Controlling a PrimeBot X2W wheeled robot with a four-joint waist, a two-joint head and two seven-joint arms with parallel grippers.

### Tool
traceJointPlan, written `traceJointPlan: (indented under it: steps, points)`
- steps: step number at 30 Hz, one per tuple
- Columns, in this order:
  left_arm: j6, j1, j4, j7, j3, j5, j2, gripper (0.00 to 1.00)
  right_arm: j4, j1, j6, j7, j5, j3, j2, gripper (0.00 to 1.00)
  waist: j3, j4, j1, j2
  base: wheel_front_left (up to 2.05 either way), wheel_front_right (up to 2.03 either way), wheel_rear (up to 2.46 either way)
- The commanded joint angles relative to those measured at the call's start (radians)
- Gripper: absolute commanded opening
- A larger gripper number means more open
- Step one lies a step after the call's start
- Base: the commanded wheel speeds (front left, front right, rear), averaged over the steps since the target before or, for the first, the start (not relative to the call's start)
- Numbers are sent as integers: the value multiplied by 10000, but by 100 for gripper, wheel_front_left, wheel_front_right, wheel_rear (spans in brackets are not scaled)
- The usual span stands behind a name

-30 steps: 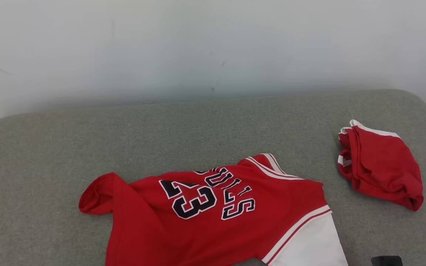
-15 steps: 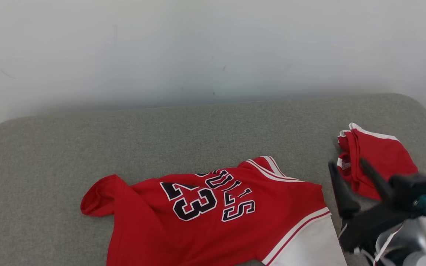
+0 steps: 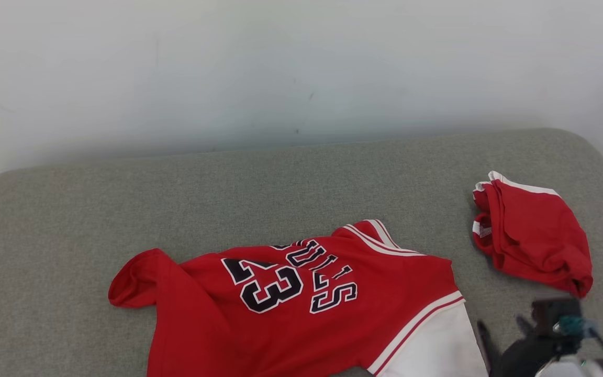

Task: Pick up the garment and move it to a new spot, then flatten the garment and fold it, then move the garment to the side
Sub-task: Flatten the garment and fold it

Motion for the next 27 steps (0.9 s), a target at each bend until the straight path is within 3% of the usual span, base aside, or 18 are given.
traceJointPlan:
  steps: [1,8,18,21,24,27]
  points:
    - [3,-65,-32,-58,-40,-51,48,0,588,369,-17,-118,-304,163,2,100,32,15,0,0,0,0,0]
    - [-41,-189,32,3,-117,-54,79,0,1993,1032,-19,-543,-510,-40,-1,100,56,194,0,0,0,0,0]
    - [-54,-232,54,-91,-67,-119,235,0,2763,1067,-19,-1113,-329,-383,1,100,249,258,0,0,0,0,0]
    - [-68,-317,44,-77,-111,-93,266,0,2922,1151,-18,-1214,-277,-418,2,85,325,325,0,0,0,0,0]
    - [-94,-400,46,-89,-117,-93,314,0,2992,1148,-19,-1357,-238,-450,1,77,415,380,0,0,0,0,0]
    - [-100,-428,67,-107,-114,-99,342,0,3014,1112,-19,-1482,-167,-510,1,75,493,436,0,0,0,0,0]
